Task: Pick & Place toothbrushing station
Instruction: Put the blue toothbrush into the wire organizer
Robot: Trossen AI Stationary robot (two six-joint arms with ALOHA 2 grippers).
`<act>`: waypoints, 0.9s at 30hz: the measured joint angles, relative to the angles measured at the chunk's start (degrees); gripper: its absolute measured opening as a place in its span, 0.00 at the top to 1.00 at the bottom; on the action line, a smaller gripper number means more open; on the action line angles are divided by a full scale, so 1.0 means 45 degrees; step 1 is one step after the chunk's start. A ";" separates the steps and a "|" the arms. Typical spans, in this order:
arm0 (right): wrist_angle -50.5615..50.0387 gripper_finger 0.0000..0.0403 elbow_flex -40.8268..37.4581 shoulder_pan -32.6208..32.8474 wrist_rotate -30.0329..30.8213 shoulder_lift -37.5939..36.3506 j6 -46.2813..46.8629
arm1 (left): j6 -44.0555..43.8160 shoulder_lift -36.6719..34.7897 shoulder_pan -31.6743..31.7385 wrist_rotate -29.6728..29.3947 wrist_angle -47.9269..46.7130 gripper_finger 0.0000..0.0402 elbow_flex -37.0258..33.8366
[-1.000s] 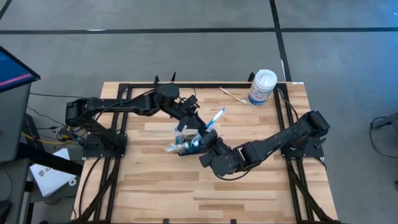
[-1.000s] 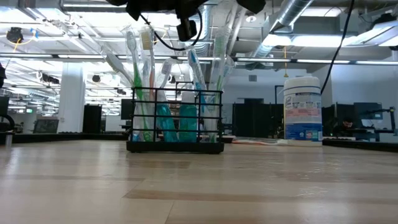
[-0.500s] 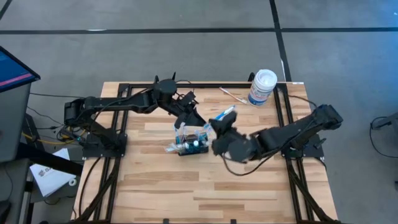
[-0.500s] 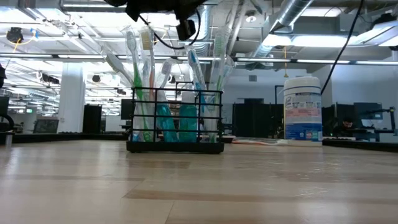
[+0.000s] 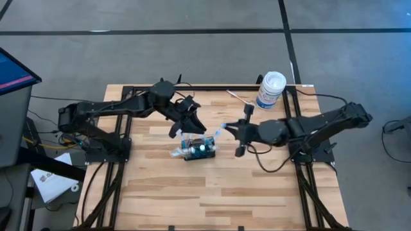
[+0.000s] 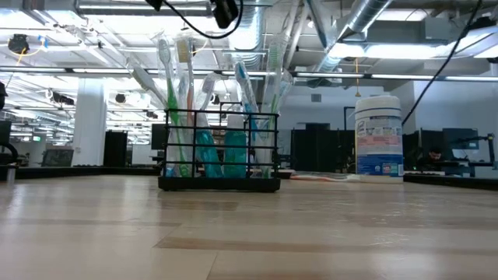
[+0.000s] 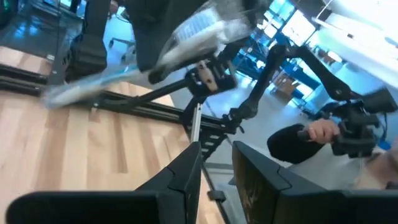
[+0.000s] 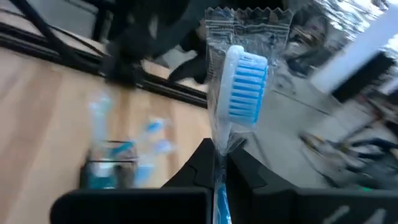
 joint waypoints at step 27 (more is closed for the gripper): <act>1.0681 0.99 -0.6882 -0.1275 -0.4399 -0.1560 0.2632 | 0.2654 -0.1328 -0.0243 -0.1450 -0.1949 0.79 -0.0437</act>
